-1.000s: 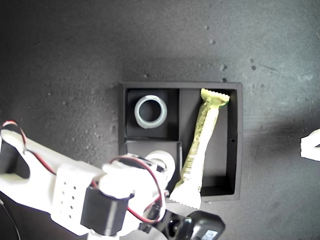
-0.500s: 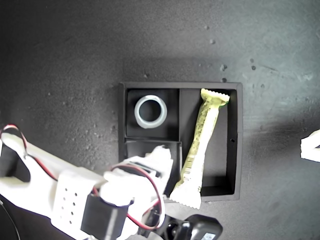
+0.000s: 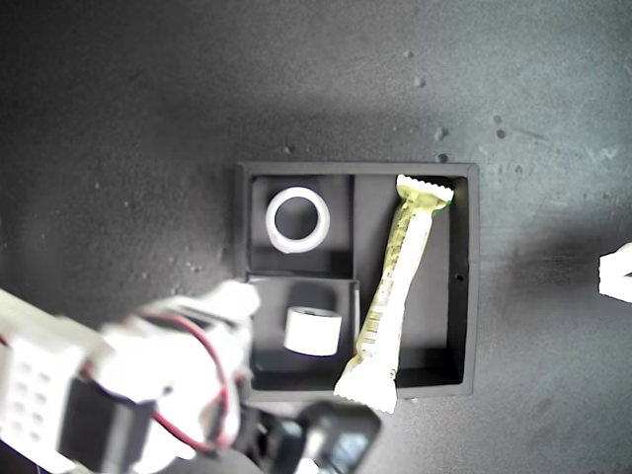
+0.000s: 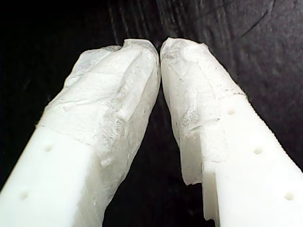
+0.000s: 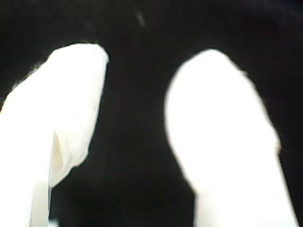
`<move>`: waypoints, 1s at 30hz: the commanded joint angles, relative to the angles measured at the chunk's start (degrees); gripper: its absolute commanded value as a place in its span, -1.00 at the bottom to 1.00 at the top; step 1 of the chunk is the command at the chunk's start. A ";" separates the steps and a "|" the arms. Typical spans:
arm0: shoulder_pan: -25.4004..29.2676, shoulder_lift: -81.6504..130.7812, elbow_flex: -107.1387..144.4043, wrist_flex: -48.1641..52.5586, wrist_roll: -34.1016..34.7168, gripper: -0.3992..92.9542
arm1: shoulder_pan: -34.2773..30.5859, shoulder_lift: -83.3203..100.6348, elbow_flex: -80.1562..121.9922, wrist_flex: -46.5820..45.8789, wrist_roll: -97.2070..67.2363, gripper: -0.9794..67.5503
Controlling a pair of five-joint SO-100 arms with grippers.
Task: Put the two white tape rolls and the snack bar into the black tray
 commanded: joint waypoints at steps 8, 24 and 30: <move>-11.60 78.31 89.12 -35.68 9.40 -0.99 | 4.48 6.33 9.58 3.16 -5.10 -0.97; -11.43 109.69 116.28 -31.82 13.01 -0.99 | 16.44 6.33 14.50 16.35 -14.68 -0.98; -12.04 109.69 122.26 -34.63 13.45 -0.99 | 16.87 5.80 14.50 19.42 -13.27 -0.98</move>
